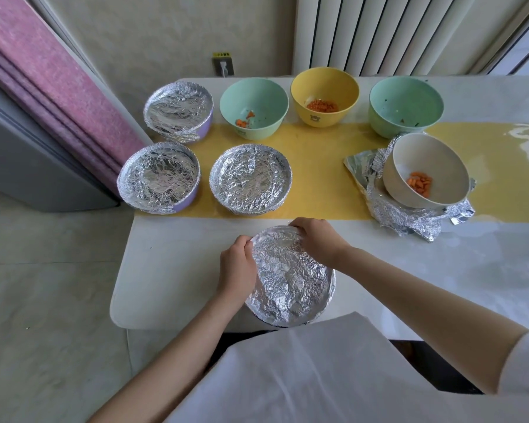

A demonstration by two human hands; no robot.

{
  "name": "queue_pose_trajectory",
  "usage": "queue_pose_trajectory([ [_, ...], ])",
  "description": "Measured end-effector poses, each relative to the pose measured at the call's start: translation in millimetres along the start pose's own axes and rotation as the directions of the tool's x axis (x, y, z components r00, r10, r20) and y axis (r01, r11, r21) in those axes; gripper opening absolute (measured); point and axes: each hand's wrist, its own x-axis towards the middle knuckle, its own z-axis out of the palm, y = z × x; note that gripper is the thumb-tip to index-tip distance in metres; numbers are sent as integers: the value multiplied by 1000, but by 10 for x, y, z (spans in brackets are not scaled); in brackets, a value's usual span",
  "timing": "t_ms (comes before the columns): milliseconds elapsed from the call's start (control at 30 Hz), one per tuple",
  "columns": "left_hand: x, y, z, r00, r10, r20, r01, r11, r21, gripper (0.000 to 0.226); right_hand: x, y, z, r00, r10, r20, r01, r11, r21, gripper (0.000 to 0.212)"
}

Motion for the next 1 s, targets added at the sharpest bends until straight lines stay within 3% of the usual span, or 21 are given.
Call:
queue_pose_trajectory([
  [100,95,-27,-89,989,5,147,-9,1000,27,17,17,-7,26,1000,-9,13,9,1000,-14,38],
  [233,165,78,-131,974,84,208,-76,996,-47,27,14,-84,54,997,-74,24,75,997,-27,34],
  [533,106,89,-54,980,152,131,-156,988,15,22,-54,-130,108,997,-79,-5,78,987,-137,38],
  [733,92,137,-68,974,190,125,-197,979,47,24,-7,-118,78,988,-124,87,138,976,-167,31],
  [867,84,161,-65,965,222,138,-233,970,69,26,-31,-130,93,990,-133,55,142,968,-206,26],
  [1000,78,149,-76,964,237,124,-246,967,65,25,0,-90,98,984,-167,60,175,972,-156,25],
])
